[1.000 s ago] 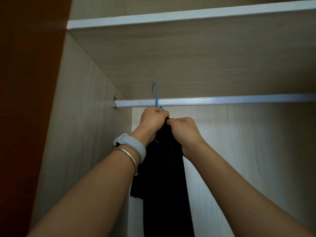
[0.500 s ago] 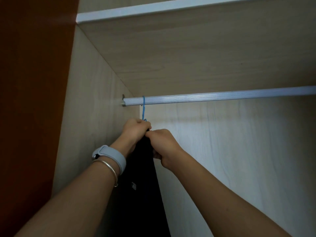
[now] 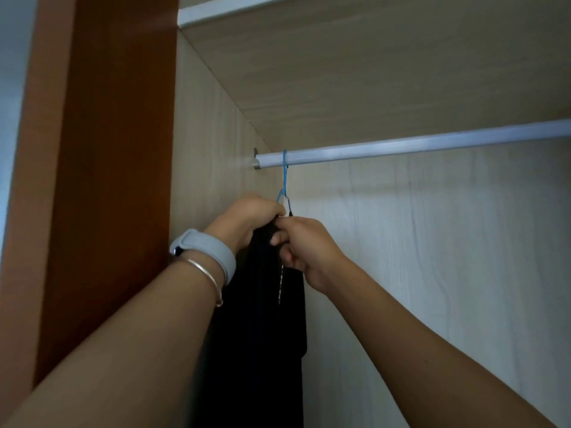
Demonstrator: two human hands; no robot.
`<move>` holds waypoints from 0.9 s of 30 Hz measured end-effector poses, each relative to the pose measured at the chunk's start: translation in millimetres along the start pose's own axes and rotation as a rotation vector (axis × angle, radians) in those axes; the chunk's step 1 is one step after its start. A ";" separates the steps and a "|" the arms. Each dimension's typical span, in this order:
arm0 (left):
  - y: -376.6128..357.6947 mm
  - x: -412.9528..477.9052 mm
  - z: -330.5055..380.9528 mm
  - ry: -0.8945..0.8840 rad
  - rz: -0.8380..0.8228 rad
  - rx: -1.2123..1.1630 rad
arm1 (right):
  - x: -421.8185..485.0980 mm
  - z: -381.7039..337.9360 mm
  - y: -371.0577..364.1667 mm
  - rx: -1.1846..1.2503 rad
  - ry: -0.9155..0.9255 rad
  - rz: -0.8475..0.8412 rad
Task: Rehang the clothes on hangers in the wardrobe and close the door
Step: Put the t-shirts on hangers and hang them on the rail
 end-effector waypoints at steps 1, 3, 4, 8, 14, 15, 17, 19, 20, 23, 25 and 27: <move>1.1 -7.4 1.6 0.013 -0.004 0.097 | -3.9 0.8 -0.8 0.004 -0.003 -0.006; 6.7 -21.7 11.3 -0.003 0.032 0.341 | -12.2 0.7 -0.9 -0.009 0.005 -0.016; 9.5 -26.1 16.5 -0.018 0.059 0.423 | -16.5 -0.3 -0.6 -0.019 0.018 -0.022; 15.9 -36.6 24.7 -0.047 0.189 0.621 | -36.6 -5.7 9.3 -0.112 0.077 -0.045; 6.3 -48.8 19.9 -0.017 0.180 0.584 | -60.1 4.8 53.2 -0.210 0.062 -0.034; 2.8 -54.0 18.0 -0.018 0.171 0.552 | -63.5 10.8 60.1 -0.210 0.044 -0.028; -3.4 -71.3 10.5 -0.042 0.191 0.510 | -70.9 27.0 68.1 -0.222 0.016 -0.038; -10.7 -98.1 -5.5 -0.063 0.240 0.484 | -81.9 49.9 69.1 -0.248 -0.001 -0.072; -16.2 -115.9 -17.6 -0.065 0.249 0.476 | -89.7 64.4 67.1 -0.268 -0.005 -0.095; -43.8 -180.0 -75.4 -0.014 0.171 0.470 | -126.0 125.7 50.6 -0.327 0.003 -0.201; -68.7 -234.3 -126.7 0.052 0.070 0.475 | -163.7 178.0 38.8 -0.367 -0.014 -0.267; -92.5 -299.9 -183.9 0.151 -0.042 0.466 | -208.7 238.1 31.1 -0.404 -0.097 -0.330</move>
Point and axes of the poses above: each hand's wrist, its own x-axis towards the middle knuckle, its own y-axis out of the back of the hand, z = x × y, the point moved 8 cm from there along x, towards the middle knuckle, and after that the axes turned 3 degrees about -z, right-handed, at the moved point
